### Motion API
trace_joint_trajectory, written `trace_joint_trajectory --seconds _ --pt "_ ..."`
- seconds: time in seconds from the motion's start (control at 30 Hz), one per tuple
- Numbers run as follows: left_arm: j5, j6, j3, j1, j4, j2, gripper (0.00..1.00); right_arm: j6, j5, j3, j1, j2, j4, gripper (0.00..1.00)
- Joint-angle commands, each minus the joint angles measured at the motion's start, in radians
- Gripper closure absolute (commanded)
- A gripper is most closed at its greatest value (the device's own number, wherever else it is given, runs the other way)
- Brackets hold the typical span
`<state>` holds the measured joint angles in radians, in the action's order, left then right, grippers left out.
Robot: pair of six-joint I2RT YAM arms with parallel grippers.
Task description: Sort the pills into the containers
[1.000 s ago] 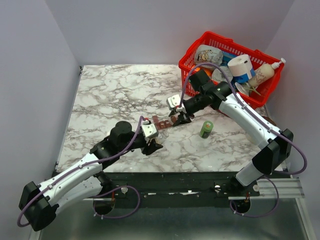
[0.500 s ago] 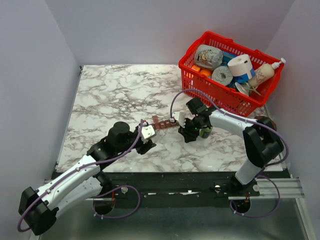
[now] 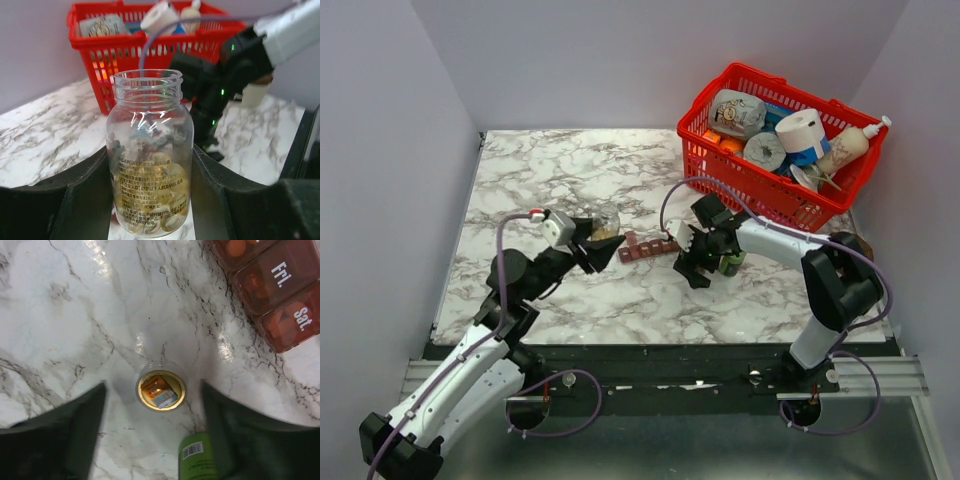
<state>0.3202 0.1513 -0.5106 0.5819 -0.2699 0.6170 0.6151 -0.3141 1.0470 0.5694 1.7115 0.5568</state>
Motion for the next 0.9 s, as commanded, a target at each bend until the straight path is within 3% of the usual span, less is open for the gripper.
trace_joint_trajectory --seconds 0.0,0.13,0.17,0.37,0.5,0.63,0.7,0.73,0.8,0.83,0.87 --pt "-0.052 0.290 -0.101 -0.082 -0.345 -0.010 1.00 0.018 -0.048 0.059 0.003 -0.076 0.054 0.00" --pt "-0.064 0.560 -0.157 -0.143 -0.564 0.058 1.00 0.035 -0.117 0.097 0.001 -0.154 0.081 0.00" --pt "-0.070 0.688 -0.173 -0.154 -0.631 0.070 1.00 0.035 -0.126 0.100 0.003 -0.165 0.083 0.00" --pt "0.054 0.977 -0.275 -0.221 -0.690 0.159 1.00 0.038 -0.152 0.104 0.001 -0.211 0.072 0.00" --pt "0.247 1.427 -0.383 -0.251 -0.909 0.271 1.00 0.038 -0.171 0.099 -0.005 -0.233 0.071 0.00" --pt "0.535 1.644 -0.509 -0.269 -1.039 0.394 1.00 0.035 -0.178 0.104 -0.012 -0.239 0.063 0.00" --pt "0.595 1.668 -0.535 -0.278 -0.923 0.411 1.00 0.032 -0.175 0.102 -0.014 -0.237 0.063 0.00" --pt "0.615 1.606 -0.542 -0.283 -0.808 0.402 1.00 0.032 -0.174 0.102 -0.013 -0.237 0.063 0.00" --pt "0.645 1.404 -0.587 -0.318 -0.384 0.366 1.00 0.031 -0.172 0.097 -0.016 -0.245 0.060 0.00" --pt "0.637 1.234 -0.645 -0.333 -0.128 0.350 1.00 0.029 -0.172 0.091 -0.017 -0.247 0.055 0.00" --pt "0.517 0.762 -0.736 -0.333 0.466 0.363 1.00 0.023 -0.169 0.093 -0.017 -0.251 0.052 0.00"
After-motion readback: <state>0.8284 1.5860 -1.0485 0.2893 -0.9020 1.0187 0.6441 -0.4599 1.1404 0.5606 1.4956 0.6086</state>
